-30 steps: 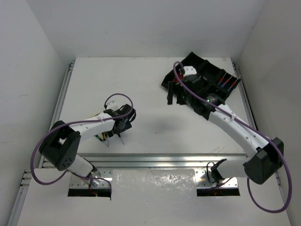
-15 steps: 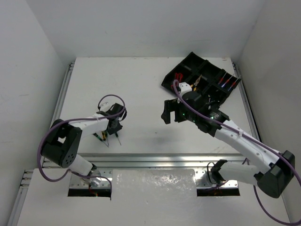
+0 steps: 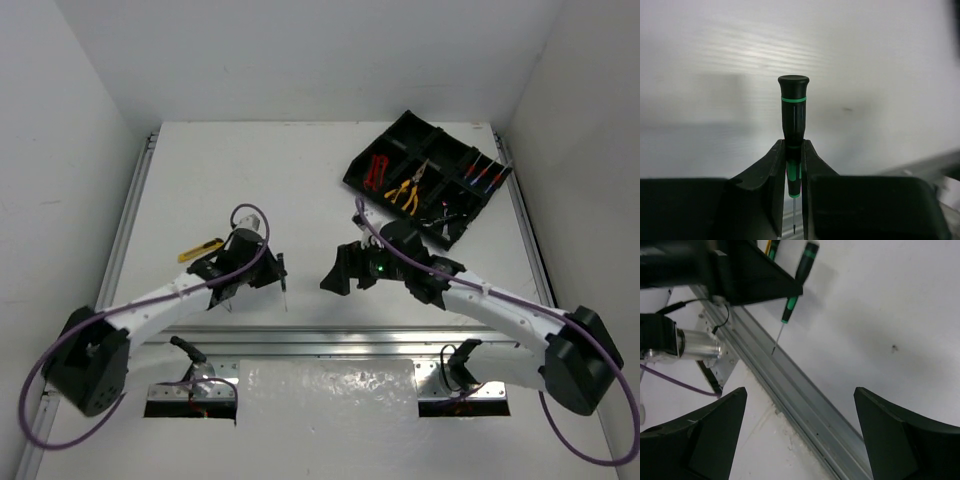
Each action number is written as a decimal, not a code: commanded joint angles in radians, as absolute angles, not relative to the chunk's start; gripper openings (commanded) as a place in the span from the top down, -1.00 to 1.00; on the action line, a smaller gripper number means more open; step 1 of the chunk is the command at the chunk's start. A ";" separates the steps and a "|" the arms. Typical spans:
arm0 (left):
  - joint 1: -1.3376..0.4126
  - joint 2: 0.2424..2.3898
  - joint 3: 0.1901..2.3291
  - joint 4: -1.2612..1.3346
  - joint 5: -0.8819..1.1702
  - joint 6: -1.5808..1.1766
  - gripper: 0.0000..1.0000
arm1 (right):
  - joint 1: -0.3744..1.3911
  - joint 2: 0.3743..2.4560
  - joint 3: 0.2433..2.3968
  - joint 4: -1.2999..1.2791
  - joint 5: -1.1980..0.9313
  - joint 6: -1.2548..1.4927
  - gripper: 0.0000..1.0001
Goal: Sort the tools into containers
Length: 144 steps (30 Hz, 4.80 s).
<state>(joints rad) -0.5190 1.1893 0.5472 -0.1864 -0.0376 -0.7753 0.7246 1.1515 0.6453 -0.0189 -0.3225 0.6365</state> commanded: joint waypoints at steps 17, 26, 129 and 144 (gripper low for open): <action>-0.606 0.976 0.574 0.162 0.256 -0.925 1.00 | 0.856 1.316 0.756 0.318 -0.206 0.761 -0.22; -0.615 0.963 0.583 0.170 0.279 -0.931 0.85 | 0.856 1.367 0.796 0.284 -0.134 0.770 1.00; -0.232 1.503 0.799 -0.434 -0.422 -0.749 0.22 | 0.532 1.091 0.865 -0.262 -0.067 0.489 -0.68; -0.232 1.543 0.776 -0.379 -0.367 -0.735 0.61 | 0.552 1.075 0.870 -0.290 -0.057 0.492 -0.62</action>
<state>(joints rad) -0.2359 1.5383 0.7723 -0.4461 -0.4202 -0.7410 0.5415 1.0966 0.8639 -0.3088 -0.0547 0.4797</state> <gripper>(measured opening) 0.215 0.809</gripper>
